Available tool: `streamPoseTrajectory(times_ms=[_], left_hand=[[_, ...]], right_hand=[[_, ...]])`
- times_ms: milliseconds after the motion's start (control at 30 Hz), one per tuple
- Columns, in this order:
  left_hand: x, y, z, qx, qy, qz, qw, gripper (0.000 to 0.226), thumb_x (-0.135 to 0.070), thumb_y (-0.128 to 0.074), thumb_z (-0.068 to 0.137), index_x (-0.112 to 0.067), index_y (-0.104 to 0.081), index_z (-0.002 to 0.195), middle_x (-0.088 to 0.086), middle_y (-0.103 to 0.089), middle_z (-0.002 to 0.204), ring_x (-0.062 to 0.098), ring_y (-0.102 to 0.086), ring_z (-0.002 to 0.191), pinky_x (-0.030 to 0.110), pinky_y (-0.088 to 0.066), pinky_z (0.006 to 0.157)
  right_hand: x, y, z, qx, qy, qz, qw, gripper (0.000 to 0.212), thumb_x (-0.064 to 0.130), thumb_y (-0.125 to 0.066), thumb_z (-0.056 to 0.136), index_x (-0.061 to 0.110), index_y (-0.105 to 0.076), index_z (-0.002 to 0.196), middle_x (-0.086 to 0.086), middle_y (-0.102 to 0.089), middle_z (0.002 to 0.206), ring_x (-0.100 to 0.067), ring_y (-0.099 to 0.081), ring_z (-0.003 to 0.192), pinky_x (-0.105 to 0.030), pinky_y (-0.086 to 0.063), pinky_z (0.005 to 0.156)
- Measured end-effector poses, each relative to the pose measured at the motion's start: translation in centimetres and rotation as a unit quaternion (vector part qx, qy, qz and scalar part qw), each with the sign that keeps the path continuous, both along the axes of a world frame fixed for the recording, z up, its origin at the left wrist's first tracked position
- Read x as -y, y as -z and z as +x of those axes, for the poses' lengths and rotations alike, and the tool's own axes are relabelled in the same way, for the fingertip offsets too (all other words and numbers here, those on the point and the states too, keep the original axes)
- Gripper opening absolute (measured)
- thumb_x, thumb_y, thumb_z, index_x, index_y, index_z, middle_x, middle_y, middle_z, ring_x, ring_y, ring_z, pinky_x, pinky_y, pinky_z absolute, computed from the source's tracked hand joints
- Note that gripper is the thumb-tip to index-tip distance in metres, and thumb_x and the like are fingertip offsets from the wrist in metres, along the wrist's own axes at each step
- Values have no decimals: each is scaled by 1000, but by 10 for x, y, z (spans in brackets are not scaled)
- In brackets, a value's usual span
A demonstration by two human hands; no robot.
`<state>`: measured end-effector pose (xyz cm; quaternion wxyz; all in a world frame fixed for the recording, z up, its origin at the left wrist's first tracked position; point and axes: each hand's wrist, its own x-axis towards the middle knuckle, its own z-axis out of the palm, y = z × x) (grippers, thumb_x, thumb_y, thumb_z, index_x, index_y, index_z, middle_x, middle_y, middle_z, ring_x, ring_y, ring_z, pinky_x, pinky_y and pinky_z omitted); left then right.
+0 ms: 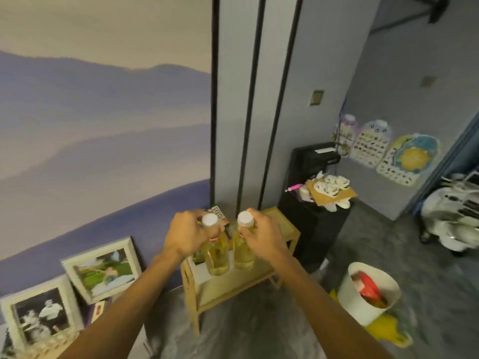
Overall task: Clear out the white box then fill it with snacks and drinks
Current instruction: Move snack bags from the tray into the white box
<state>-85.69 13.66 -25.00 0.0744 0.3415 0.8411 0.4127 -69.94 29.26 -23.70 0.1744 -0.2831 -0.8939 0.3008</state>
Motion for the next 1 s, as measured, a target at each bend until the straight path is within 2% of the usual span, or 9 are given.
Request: streamPoseTrajectory(times_ms=[100,233,300,367,467,533,633,800,1000], left_hand=[[-62,14,-9,17,16,-6,1000,41,-59,-89,71,-32,-78,100,-17,-77,84,2,-72,77,27,-61,66],[-141,41,-37,24,10,-11,1000,26,-48,-89,78,-32,-75,93,-13,-75,81,5,-72,71,32,-64,63],[-178,54,-54,30,-1,-25,999,20,-42,-87,81,-31,-75,91,-11,-75,82,7,-71,73,37,-64,70],[-211,68,-74,43,-19,-40,998,20,-41,-86,82,-31,-74,94,-10,-74,86,9,-69,80,39,-63,79],[-252,83,-105,69,-39,-70,994,22,-46,-84,83,-34,-69,96,-11,-71,88,8,-68,83,32,-58,76],[-274,94,-126,74,-51,-65,994,23,-46,-84,83,-37,-65,93,-14,-67,86,5,-65,81,25,-50,68],[-296,114,-152,82,-75,-69,991,27,-45,-86,82,-37,-66,98,-14,-65,87,10,-66,83,27,-50,69],[-323,159,-182,92,-126,-101,983,40,-46,-85,82,-32,-70,117,-8,-72,102,14,-67,91,30,-53,75],[-352,214,-197,101,-193,-159,963,42,-44,-82,85,-25,-70,121,2,-74,111,25,-70,98,34,-54,80]], right_hand=[[-59,11,-3,30,35,0,999,55,34,-72,100,21,-54,151,-1,-67,138,-20,-61,131,-35,-49,105],[-132,34,-38,57,39,-13,998,50,40,-72,99,26,-56,145,2,-68,132,-18,-65,124,-36,-52,103],[-176,54,-64,76,43,-19,996,45,47,-71,96,33,-58,137,5,-69,121,-16,-68,114,-38,-57,100],[-225,84,-93,99,21,3,995,34,51,-64,92,39,-59,123,5,-70,103,-18,-70,93,-43,-62,87],[-274,107,-128,115,-14,7,993,25,51,-58,88,40,-57,110,5,-68,87,-20,-68,78,-47,-62,76],[-286,100,-146,127,-40,-4,991,16,39,-63,93,35,-60,109,2,-69,87,-21,-68,79,-47,-61,77],[-309,102,-173,147,-81,-24,986,24,24,-63,100,18,-62,123,-6,-73,101,-27,-69,92,-40,-56,81],[-343,156,-225,132,-102,-82,983,26,25,-66,103,17,-64,127,-4,-69,118,-21,-67,112,-34,-55,97],[-376,240,-282,139,-163,-95,972,11,24,-65,100,20,-64,110,-5,-71,105,-27,-68,99,-30,-44,75]])
